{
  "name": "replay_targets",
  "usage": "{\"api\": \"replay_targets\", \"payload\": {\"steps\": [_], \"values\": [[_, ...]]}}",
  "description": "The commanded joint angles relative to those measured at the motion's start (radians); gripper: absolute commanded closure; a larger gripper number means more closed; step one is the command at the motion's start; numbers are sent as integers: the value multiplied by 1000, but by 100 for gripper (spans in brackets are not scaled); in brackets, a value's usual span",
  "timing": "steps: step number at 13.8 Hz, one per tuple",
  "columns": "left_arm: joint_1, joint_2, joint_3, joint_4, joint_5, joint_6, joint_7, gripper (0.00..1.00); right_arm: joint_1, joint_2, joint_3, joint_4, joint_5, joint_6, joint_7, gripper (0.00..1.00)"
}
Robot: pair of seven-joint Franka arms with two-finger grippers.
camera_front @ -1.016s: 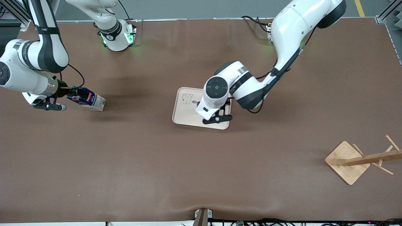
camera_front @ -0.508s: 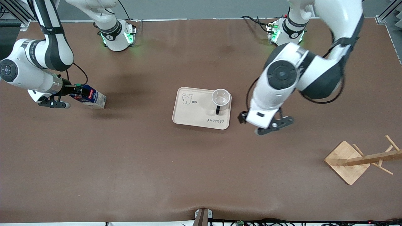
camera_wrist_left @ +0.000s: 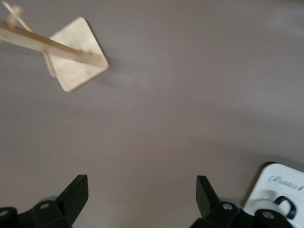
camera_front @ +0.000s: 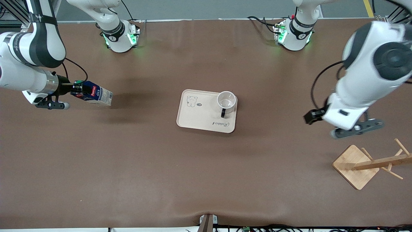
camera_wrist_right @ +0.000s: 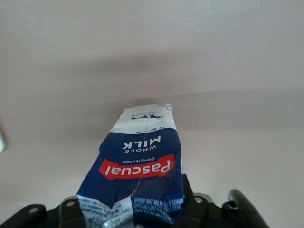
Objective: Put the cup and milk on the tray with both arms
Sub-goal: 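Withdraw the left gripper while the right gripper lifts the milk carton, then carry the milk carton with the right gripper onto the tray beside the mug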
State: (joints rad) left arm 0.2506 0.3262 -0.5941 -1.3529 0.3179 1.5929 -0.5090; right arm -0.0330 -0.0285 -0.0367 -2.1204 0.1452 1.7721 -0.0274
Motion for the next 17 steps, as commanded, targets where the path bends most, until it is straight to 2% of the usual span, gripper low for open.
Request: {"api": "replay_targets", "payload": {"steps": [1, 2, 4, 7, 9, 10, 13, 17], "values": [[41, -94, -6, -28, -35, -18, 61, 0, 126, 2, -3, 123, 47, -103, 180, 100], [44, -108, 0, -28, -57, -25, 78, 0, 187, 15, -3, 172, 47, -108, 269, 100], [13, -172, 96, -35, -97, -36, 174, 0, 299, 45, -3, 250, 47, -111, 387, 100], [-123, -229, 339, -35, -227, -92, 358, 0, 444, 117, -3, 361, 50, -106, 509, 100], [-215, -268, 491, -54, -284, -123, 391, 0, 520, 194, -3, 425, 50, -99, 680, 100], [-240, -297, 517, -87, -289, -126, 405, 0, 563, 238, -5, 454, 50, -96, 754, 100], [-292, -374, 568, -156, -289, -126, 399, 0, 631, 326, -5, 491, 51, -16, 785, 100], [-280, -412, 560, -202, -289, -88, 389, 0, 705, 400, -3, 490, 51, 122, 850, 100]]}}
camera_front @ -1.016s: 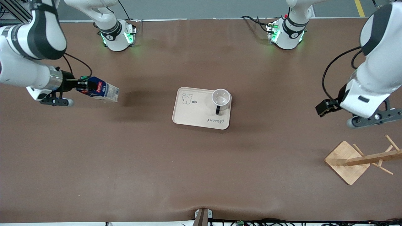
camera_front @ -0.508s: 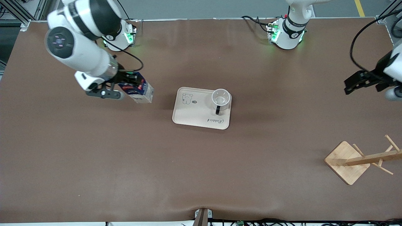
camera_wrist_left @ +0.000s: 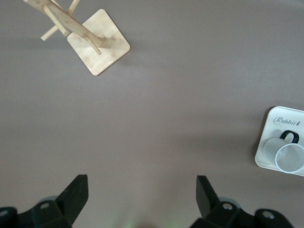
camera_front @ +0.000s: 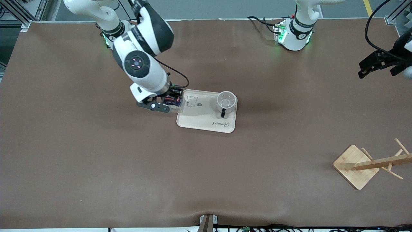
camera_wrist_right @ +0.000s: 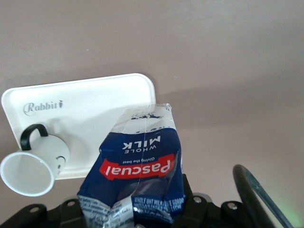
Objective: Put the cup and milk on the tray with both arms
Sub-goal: 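Carry the milk carton with the right gripper onto the tray beside the mug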
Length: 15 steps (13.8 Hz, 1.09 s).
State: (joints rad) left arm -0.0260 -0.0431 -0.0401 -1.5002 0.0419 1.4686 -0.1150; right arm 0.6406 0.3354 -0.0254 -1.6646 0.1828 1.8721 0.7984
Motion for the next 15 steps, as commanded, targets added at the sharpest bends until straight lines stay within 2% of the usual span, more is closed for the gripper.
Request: {"api": "replay_targets", "payload": {"steps": [1, 7, 11, 14, 15], "values": [[-2, -41, 6, -57, -13, 50, -3, 0, 42, 45, -14, 32, 12, 25, 24, 100], [-15, -11, 5, -61, -13, 79, 6, 0, 62, 79, -16, 22, 10, 27, 10, 100], [-17, -11, -33, -61, -13, 79, 8, 0, 85, 97, -14, 22, 10, 33, 8, 100], [-20, -11, -38, -48, -16, 79, 0, 0, 103, 120, -16, 14, 10, 82, 10, 94], [-20, -15, -46, -48, -16, 79, -3, 0, 106, 126, -16, 13, 9, 102, 12, 86]]}}
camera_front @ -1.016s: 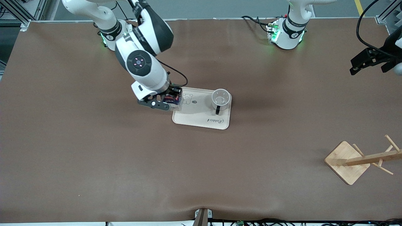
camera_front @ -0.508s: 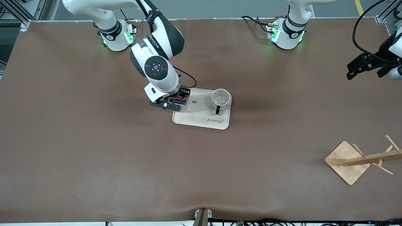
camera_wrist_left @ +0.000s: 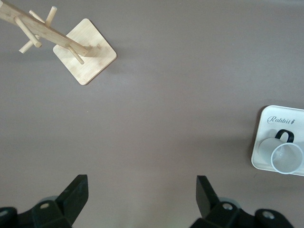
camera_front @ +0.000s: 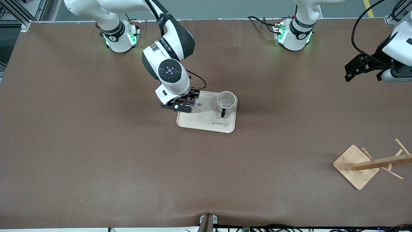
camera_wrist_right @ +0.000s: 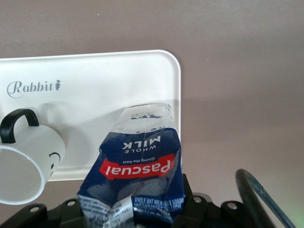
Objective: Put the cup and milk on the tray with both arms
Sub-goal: 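Carry the milk carton with the right gripper onto the tray beside the mug, then lower the milk carton onto the tray and open the right gripper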
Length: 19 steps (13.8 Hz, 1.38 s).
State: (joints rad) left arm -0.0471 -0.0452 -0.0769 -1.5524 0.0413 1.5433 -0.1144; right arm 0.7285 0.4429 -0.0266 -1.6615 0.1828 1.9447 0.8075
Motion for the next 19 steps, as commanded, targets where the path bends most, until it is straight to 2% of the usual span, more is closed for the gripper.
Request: {"api": "replay_targets", "payload": {"steps": [1, 2, 3, 4, 6, 14, 16, 19], "values": [[4, -18, -23, 5, -15, 4, -4, 0, 20, 20, -15, 9, 6, 30, 2, 75], [4, -21, -23, 5, -15, 4, -4, 0, 19, 20, -15, 9, 4, 30, 2, 55], [4, -21, -24, 6, -15, 4, -4, 0, 19, 20, -16, 6, 3, 33, 5, 8], [4, -21, -24, 15, -15, 4, -4, 0, 20, 20, -16, 5, -2, 42, 5, 0], [6, -15, -23, 49, -50, 4, -2, 0, 22, 23, -16, 3, -8, 45, 5, 0], [10, 5, -23, 49, -58, 31, -7, 0, 11, -10, -21, 43, 1, -10, 24, 0], [0, 8, -23, 51, -55, 37, -34, 0, 6, -10, -21, 97, 1, -93, 59, 0], [9, 15, -23, 51, -58, 49, -34, 0, 2, -1, -19, 250, -9, -355, 44, 0]]}}
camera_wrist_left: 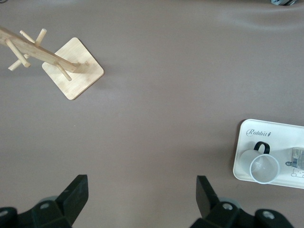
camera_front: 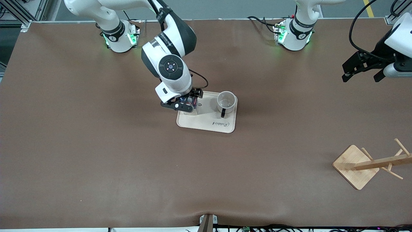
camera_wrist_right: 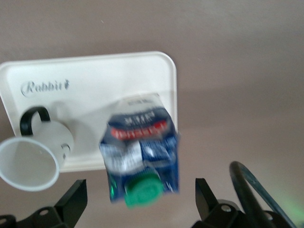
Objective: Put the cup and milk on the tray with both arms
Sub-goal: 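Lower the milk carton onto the tray and open the right gripper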
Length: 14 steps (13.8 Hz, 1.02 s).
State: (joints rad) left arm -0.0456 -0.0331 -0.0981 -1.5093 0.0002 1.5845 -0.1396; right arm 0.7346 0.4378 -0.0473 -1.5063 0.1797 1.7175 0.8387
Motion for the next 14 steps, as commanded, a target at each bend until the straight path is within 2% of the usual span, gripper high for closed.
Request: {"api": "replay_targets", "payload": {"steps": [1, 3, 5, 6, 8, 11, 14], "values": [[3, 2, -2, 7, -17, 8, -9, 0, -14, 2, 1, 125, -5, -180, 10, 0], [3, -1, -2, 7, -16, 8, -11, 0, -30, -2, 1, 200, -3, -197, 0, 0], [0, -1, -2, 9, -17, 8, -12, 0, -56, -4, 1, 254, -2, -200, -90, 0], [-2, -1, -3, 17, -17, 8, -15, 0, -57, -5, 1, 255, -5, -199, -105, 0], [1, -5, -9, 18, -17, 6, -15, 0, -55, -4, 4, 261, -83, -196, -118, 0], [0, -2, -9, 18, -17, 6, -17, 0, -89, -8, 0, 276, -89, -200, -127, 0], [3, -4, -21, 18, -17, 6, -17, 0, -90, -68, 1, 273, -98, -217, -128, 0]]}}
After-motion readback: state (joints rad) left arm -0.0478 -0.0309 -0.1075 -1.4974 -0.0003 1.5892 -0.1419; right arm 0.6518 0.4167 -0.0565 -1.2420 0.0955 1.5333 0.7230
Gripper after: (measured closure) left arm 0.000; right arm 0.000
